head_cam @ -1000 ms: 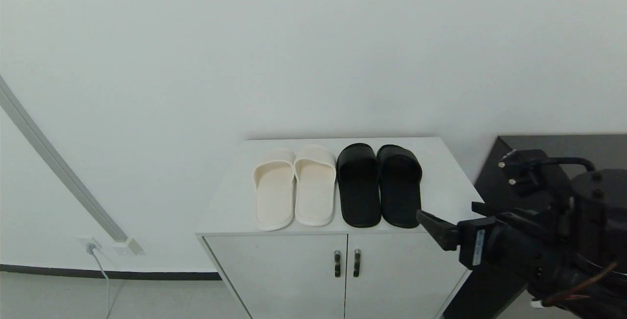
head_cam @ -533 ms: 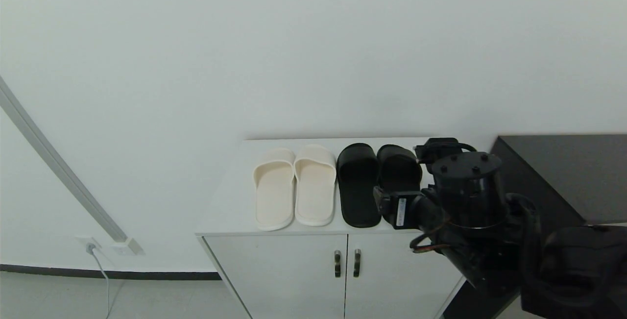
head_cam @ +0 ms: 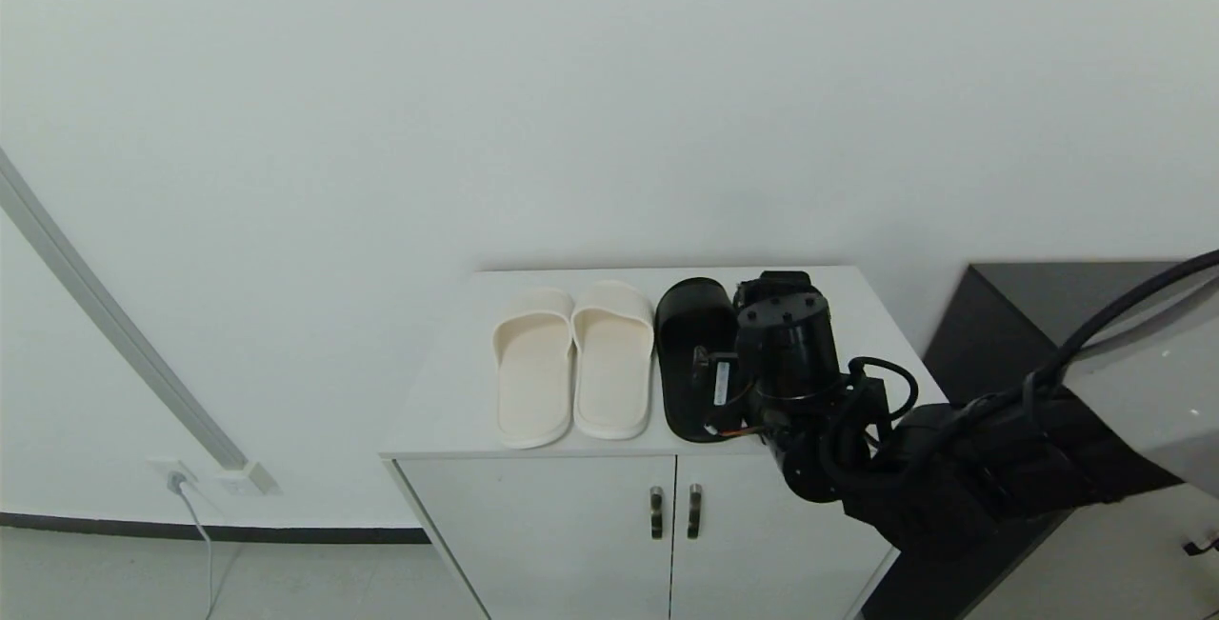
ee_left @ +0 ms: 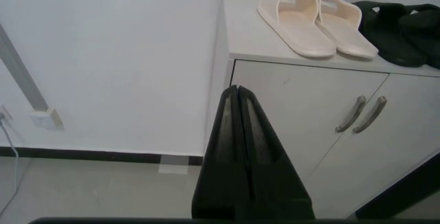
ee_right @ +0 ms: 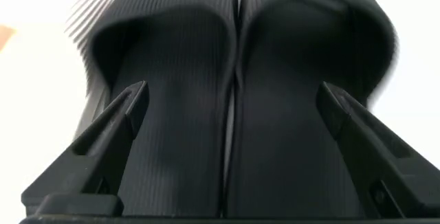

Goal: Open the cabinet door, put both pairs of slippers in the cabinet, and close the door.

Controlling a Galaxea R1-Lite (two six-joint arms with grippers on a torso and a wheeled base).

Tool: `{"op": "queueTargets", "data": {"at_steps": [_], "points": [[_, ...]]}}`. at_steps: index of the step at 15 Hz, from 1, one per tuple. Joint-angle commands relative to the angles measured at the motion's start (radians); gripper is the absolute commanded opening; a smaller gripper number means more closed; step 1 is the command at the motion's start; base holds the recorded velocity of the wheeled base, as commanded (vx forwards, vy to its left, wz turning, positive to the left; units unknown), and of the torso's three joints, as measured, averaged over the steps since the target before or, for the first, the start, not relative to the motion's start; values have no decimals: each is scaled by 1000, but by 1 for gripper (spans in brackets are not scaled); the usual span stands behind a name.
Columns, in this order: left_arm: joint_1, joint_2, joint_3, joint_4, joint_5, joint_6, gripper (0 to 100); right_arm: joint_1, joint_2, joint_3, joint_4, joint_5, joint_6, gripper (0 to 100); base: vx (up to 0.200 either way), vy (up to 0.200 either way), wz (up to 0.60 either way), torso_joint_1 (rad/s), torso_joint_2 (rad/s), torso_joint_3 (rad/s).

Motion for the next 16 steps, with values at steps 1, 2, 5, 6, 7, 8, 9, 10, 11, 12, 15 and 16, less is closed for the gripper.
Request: {"op": "queueTargets", "data": {"at_steps": [1,2,5,6,7,8,9,10,11,12,15,16], "points": [[0,1,0,0,2,0,0,-26,78,-68,0,1,-11,100,0,0,0,0,0,0],[0,1,0,0,1,-2,0,-44,99,-100,0,0,-24,100,0,0,0,0,0,0],[0,1,0,-2,2,-2,0,-67,138,-166,0,1,-54,100,0,0,0,0,0,0],[0,1,0,0,2,-2,0,-72,147,-180,0,1,-60,100,0,0,0,0,0,0],[0,1,0,0,2,-2,0,-76,158,-199,0,1,-65,100,0,0,0,0,0,0],[0,1,0,0,2,-2,0,-85,171,-223,0,1,-83,100,0,0,0,0,0,0],[0,1,0,0,2,-2,0,-90,179,-240,0,3,-91,100,0,0,0,0,0,0],[0,1,0,0,2,-2,0,-95,193,-263,0,3,-96,100,0,0,0,0,0,0],[0,1,0,-2,2,-2,0,-101,204,-283,0,3,-108,100,0,0,0,0,0,0],[0,1,0,0,1,-2,0,-105,213,-298,0,3,-111,100,0,0,0,0,0,0],[0,1,0,0,2,-2,0,-108,224,-311,0,3,-111,0,0,0,0,0,0,0],[0,1,0,-2,2,-2,0,-110,227,-312,0,3,-111,0,0,0,0,0,0,0]]}}
